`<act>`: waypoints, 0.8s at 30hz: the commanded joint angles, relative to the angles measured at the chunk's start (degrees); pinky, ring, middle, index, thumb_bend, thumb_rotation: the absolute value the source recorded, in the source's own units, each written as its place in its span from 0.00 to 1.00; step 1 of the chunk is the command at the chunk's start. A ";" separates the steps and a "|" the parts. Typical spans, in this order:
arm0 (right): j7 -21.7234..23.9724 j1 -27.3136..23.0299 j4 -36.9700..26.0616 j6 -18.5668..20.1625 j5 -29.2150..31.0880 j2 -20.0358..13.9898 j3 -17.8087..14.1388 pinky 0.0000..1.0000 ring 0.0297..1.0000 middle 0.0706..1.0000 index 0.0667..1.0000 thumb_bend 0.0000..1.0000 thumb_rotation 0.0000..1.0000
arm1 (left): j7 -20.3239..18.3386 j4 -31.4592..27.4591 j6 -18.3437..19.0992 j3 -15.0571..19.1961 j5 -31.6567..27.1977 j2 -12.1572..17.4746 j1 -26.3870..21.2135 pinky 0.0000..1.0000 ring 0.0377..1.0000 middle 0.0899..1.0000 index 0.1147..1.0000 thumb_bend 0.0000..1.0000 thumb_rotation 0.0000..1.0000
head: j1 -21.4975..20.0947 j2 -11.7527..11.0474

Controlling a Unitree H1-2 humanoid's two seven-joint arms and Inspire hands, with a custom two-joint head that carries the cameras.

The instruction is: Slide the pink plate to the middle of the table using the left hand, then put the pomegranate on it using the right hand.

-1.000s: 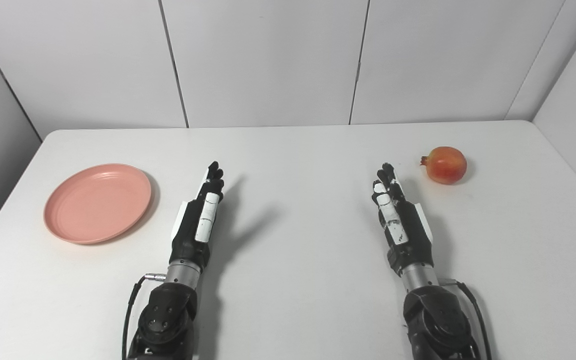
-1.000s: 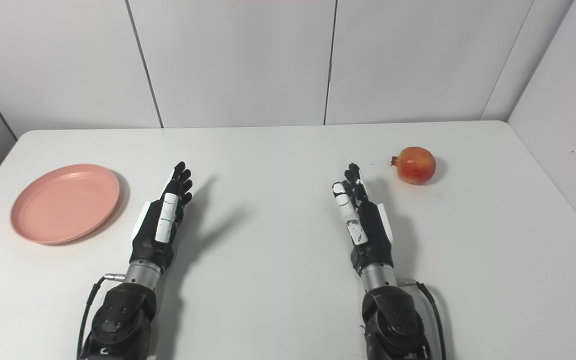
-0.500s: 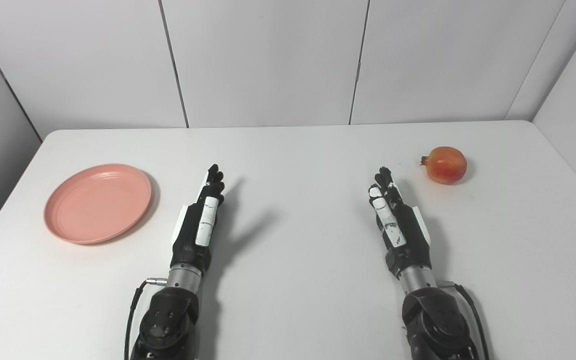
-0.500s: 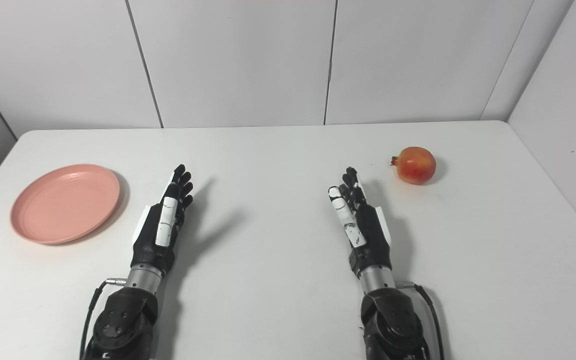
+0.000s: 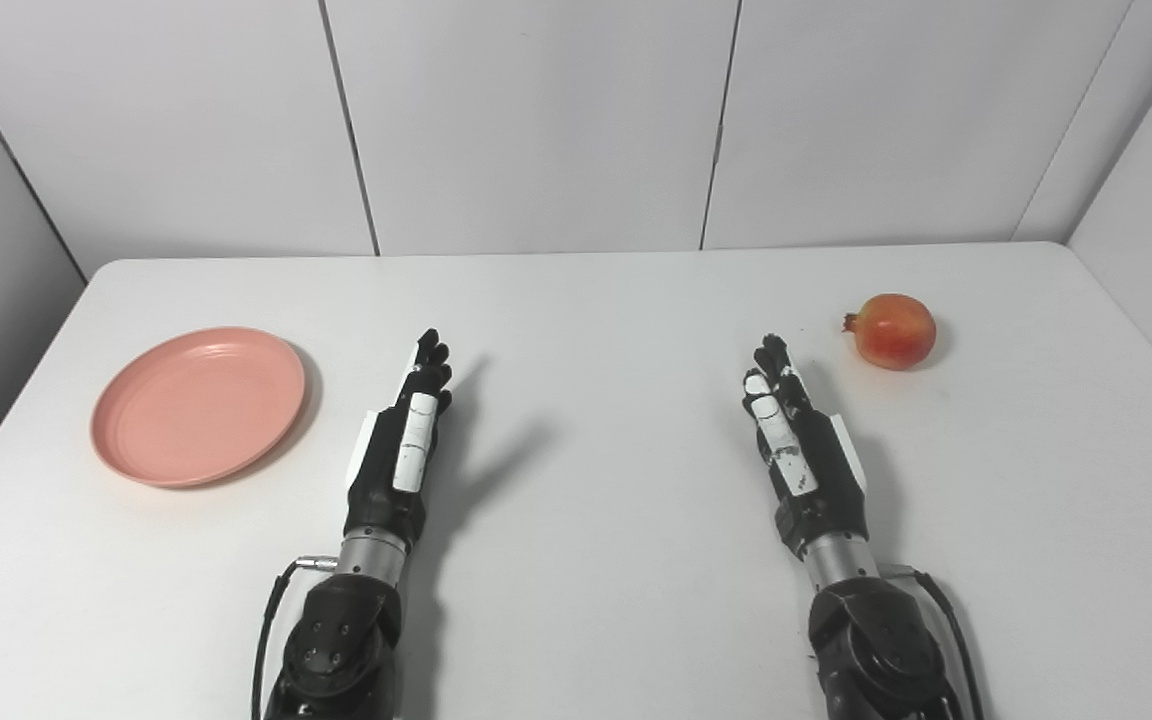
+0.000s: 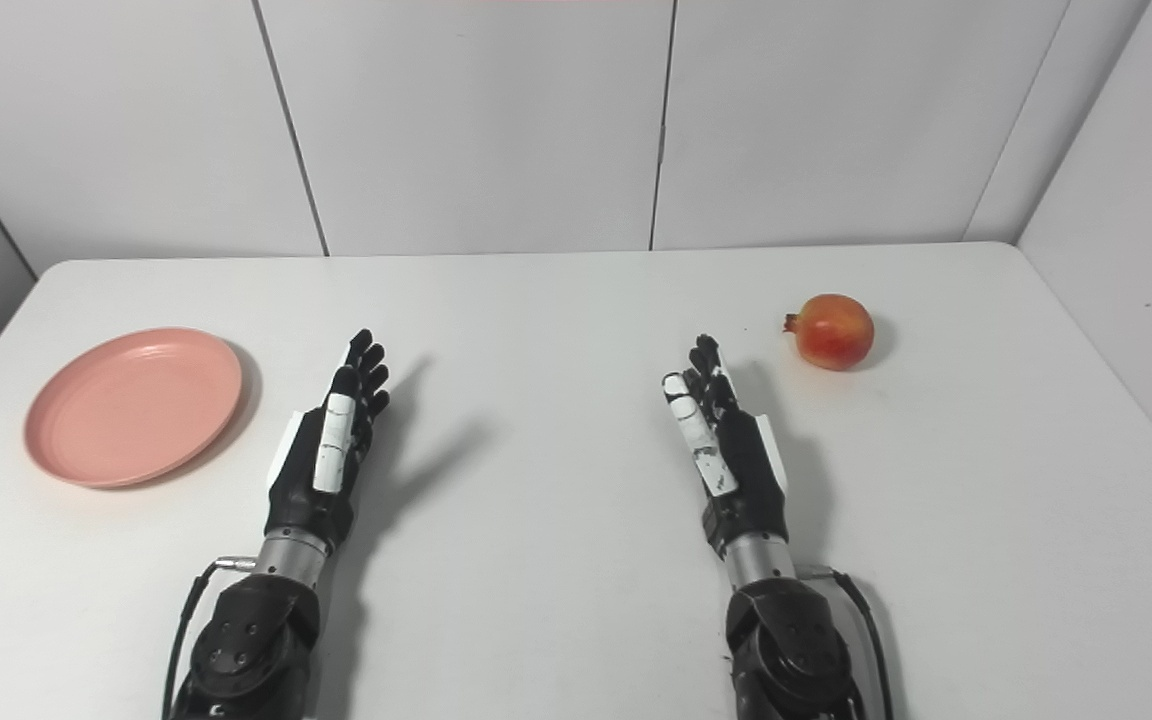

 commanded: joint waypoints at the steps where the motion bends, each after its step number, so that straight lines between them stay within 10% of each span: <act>1: 0.90 -0.89 -0.99 -2.89 0.21 -0.88 -0.54 1.00 1.00 1.00 0.98 0.63 0.76 | 1.30 -0.61 -2.55 -0.59 1.27 -1.46 -1.49 0.98 1.00 1.00 1.00 0.80 1.00 | 3.62 -0.92; 12: 9.01 -0.80 2.39 -5.91 3.19 -7.37 -0.43 1.00 1.00 1.00 1.00 0.58 0.93 | 2.37 -0.99 -0.65 -0.44 -0.01 -4.38 -4.38 1.00 1.00 1.00 1.00 0.81 1.00 | 17.74 -6.22; 24: 11.60 -1.35 5.95 -9.05 5.33 -8.89 -1.81 1.00 1.00 1.00 1.00 0.51 0.96 | 1.81 0.58 -3.62 5.67 -8.04 -3.36 -10.90 1.00 1.00 1.00 1.00 0.84 1.00 | 19.43 -8.04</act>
